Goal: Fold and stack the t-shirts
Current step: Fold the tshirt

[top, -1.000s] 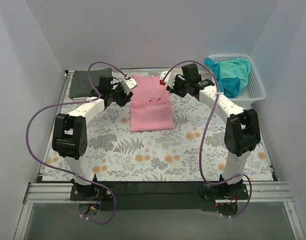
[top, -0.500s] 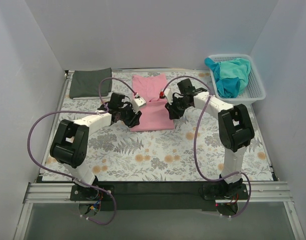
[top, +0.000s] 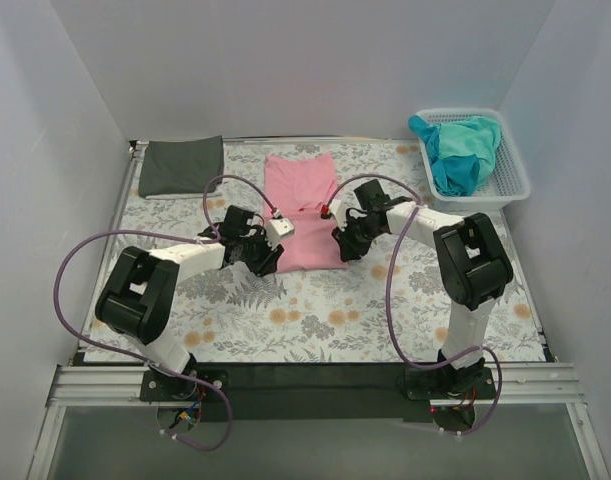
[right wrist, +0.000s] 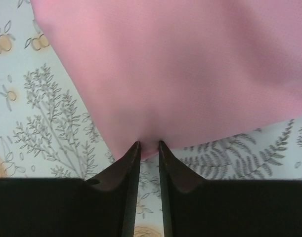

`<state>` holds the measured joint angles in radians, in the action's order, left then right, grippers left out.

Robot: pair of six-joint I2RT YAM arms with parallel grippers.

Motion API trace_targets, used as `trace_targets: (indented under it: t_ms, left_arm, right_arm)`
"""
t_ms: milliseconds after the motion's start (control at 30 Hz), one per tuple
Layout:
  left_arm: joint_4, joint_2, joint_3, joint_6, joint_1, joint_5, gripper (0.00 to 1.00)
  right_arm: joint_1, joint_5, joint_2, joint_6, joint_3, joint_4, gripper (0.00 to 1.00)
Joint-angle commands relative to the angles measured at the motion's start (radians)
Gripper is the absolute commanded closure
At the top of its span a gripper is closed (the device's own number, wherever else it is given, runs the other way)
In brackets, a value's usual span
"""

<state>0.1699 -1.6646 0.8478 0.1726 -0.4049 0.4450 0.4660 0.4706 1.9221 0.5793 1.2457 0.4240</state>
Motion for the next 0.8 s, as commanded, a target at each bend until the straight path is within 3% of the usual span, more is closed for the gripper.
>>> trace_targets:
  t_ms: [0,300,467,600,767]
  left_arm:
    - [0.052,0.095,-0.061,-0.005,-0.041,0.006,0.66]
    - [0.215,0.363,-0.17,0.051,-0.075,0.018,0.64]
    - [0.273,0.569,-0.213,-0.019,-0.081,0.08,0.55]
    - [0.269,0.585,-0.243,-0.161,-0.094,0.063,0.49]
    - [0.148,0.556,-0.289,-0.287,-0.104,0.029,0.45]
  right_arm:
    - [0.029,-0.018,-0.059,-0.006,-0.1,0.045,0.76]
    - [0.063,-0.013,-0.341,0.017,-0.29,0.12,0.72]
    - [0.074,-0.065,-0.56,0.131,-0.411,0.11,0.56]
    - [0.143,-0.153,-0.678,0.224,-0.494,0.004,0.52]
    - [0.252,-0.251,-0.689,0.324,-0.6,-0.184,0.52]
